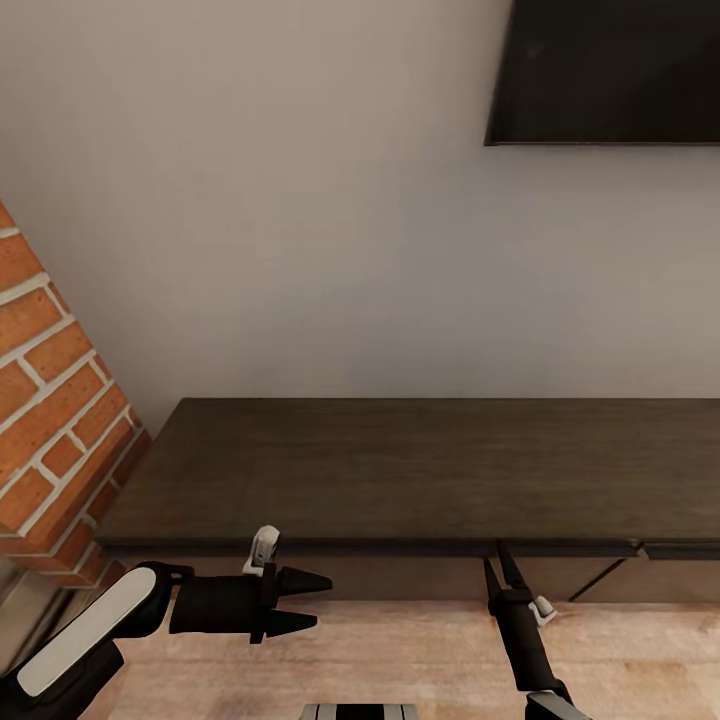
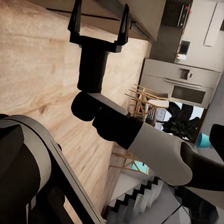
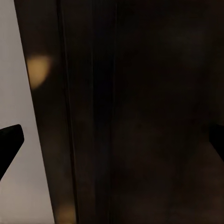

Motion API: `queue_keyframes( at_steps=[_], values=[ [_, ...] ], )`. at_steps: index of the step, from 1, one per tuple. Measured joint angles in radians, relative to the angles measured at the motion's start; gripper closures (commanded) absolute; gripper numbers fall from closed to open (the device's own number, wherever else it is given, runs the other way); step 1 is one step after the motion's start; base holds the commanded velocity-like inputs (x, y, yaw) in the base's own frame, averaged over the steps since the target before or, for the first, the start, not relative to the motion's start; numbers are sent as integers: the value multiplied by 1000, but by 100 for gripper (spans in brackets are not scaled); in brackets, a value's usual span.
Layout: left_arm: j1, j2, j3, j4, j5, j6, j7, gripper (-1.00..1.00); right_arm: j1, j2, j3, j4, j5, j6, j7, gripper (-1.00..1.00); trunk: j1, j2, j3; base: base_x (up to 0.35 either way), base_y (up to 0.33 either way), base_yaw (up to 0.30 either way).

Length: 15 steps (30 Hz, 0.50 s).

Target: Place each of the two pumpkins and all three candles from the living room inside a cabinet in the living room (use any cabinet), then make sure every cabinet is closed, and position the cauldron so it is next to a table in the living room.

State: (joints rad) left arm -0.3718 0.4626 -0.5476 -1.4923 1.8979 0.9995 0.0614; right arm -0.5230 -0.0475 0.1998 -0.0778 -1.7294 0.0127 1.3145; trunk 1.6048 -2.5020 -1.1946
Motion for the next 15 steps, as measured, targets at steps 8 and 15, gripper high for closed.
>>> queue_keyframes(
  at_steps=[8, 15],
  values=[
    [0, 0, 0, 0, 0, 0, 0, -100, 0, 0, -1, 1, 1, 0, 2, -100, 0, 0, 0, 11, 4, 0],
    [0, 0, 0, 0, 0, 0, 0, -100, 14, 0, -15, -1, 0, 1, 8, -100, 0, 0, 0, 44, 22, 0]
  ],
)
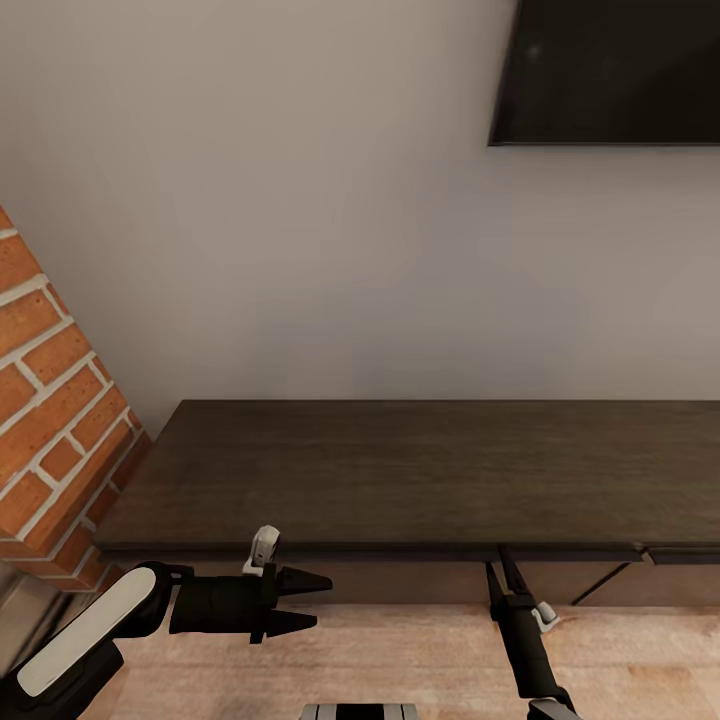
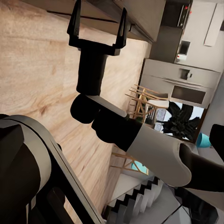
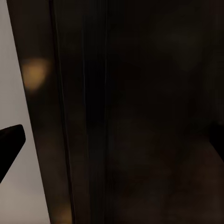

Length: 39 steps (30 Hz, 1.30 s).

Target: Place each of the two pumpkins and all three candles from the living room inside a cabinet in the living room (use any cabinet), then make sure every cabinet is closed, and position the cauldron so it is next to a table in the living room.

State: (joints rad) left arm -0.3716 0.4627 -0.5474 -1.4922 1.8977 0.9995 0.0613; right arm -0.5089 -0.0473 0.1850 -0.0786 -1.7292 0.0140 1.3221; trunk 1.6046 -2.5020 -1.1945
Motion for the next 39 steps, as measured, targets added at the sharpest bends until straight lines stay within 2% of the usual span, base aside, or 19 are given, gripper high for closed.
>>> queue_keyframes(
  at_steps=[7, 11, 17, 38, 39],
  values=[
    [0, 0, 1, 1, 0, 0, 0, -100, 0, 0, -1, 0, 0, 0, 1, -100, 0, 0, 0, 2, 1, 0],
    [0, 0, 1, 1, 0, 0, 0, -100, -14, 0, 9, 33, 2, -1, 20, -100, 0, 0, 0, 8, 10, 0],
    [0, 0, 2, 2, 0, 0, 0, -100, -7, 0, -13, 30, 0, 0, 27, -100, 0, 0, 0, 27, 36, 0],
    [0, 2, 2, 4, 2, 0, 0, -100, -14, 0, -15, 39, 0, 0, 27, -100, 0, 0, 0, -4, 7, 0],
    [0, 2, 2, 4, 2, 0, 0, -100, -13, 0, -14, 39, 0, 0, 27, 100, 0, 0, 0, 0, 0, 0]
  ],
)
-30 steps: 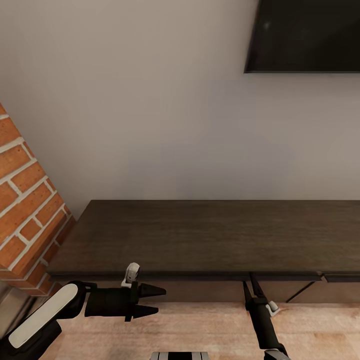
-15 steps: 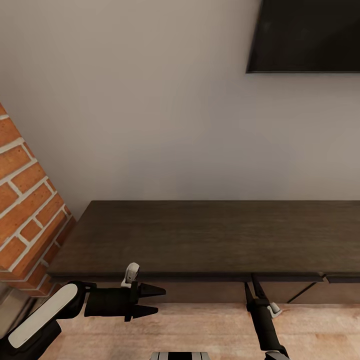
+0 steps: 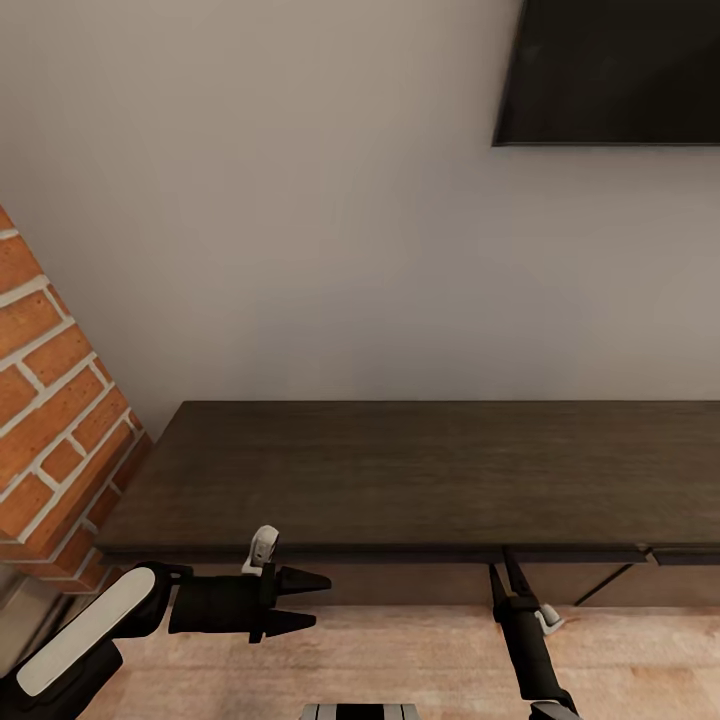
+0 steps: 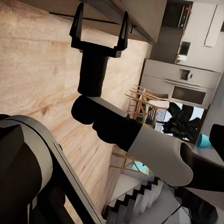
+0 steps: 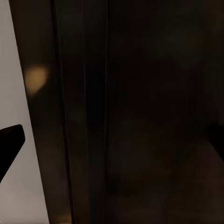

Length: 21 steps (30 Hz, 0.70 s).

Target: Place each of the two pumpkins and all three candles from the living room inside a cabinet in the living room (use any cabinet), then make sure every cabinet is closed, and position the cauldron so it is next to a table in the living room.

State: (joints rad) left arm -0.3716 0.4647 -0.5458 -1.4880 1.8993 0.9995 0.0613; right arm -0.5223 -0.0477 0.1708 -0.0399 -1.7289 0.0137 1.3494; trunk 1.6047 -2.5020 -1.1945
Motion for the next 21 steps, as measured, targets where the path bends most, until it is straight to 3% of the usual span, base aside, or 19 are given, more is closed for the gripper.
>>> queue_keyframes(
  at_steps=[4, 21],
  values=[
    [0, 0, 0, 0, 0, 0, 0, -100, -1, 0, 27, -2, 3, -1, -5, 100, 0, 0, 0, 0, 0, 0],
    [0, 0, 1, 2, 0, 0, 0, -100, 13, 0, 21, -40, 3, 5, -14, 100, 0, 0, 0, 0, 0, 0]
  ],
)
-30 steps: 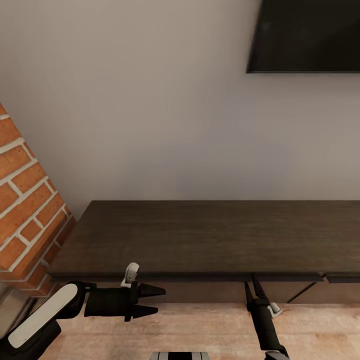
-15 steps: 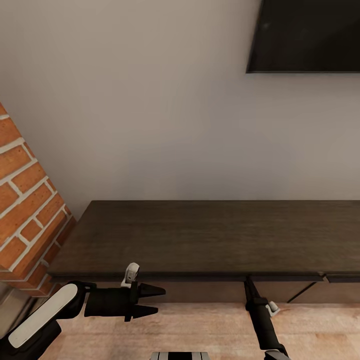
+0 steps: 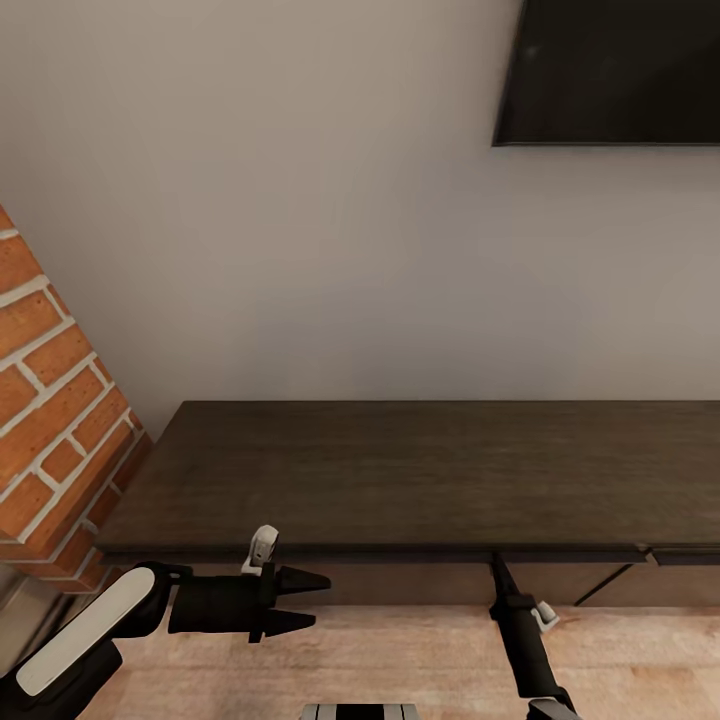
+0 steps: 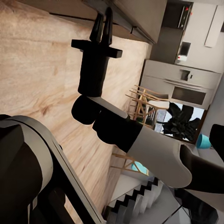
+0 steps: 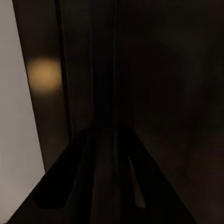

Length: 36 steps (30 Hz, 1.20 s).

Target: Place each of the two pumpkins and all three candles from the living room inside a cabinet in the living room (use any cabinet), then make sure every cabinet is closed, and position the cauldron so it is next to a table in the living room.

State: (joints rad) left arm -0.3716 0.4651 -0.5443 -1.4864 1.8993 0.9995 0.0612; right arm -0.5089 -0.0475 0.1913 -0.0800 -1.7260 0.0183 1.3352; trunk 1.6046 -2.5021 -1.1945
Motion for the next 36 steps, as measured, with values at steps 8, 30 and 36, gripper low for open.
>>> queue_keyframes(
  at_steps=[8, 30, 36],
  values=[
    [0, -1, 0, -1, 0, 0, 0, -100, -9, 0, 2, 0, 1, -3, -8, 100, 0, 0, 0, -31, 0, 0],
    [0, -2, -2, -2, 0, 0, 0, -100, -13, 0, 4, 1, 0, 0, -11, 100, 0, 0, 0, -8, 0, 0],
    [0, -3, -3, -1, 0, 0, 0, -100, -15, 0, 3, 3, -1, 1, -12, 100, 1, 0, 0, -154, 0, 0]
  ],
)
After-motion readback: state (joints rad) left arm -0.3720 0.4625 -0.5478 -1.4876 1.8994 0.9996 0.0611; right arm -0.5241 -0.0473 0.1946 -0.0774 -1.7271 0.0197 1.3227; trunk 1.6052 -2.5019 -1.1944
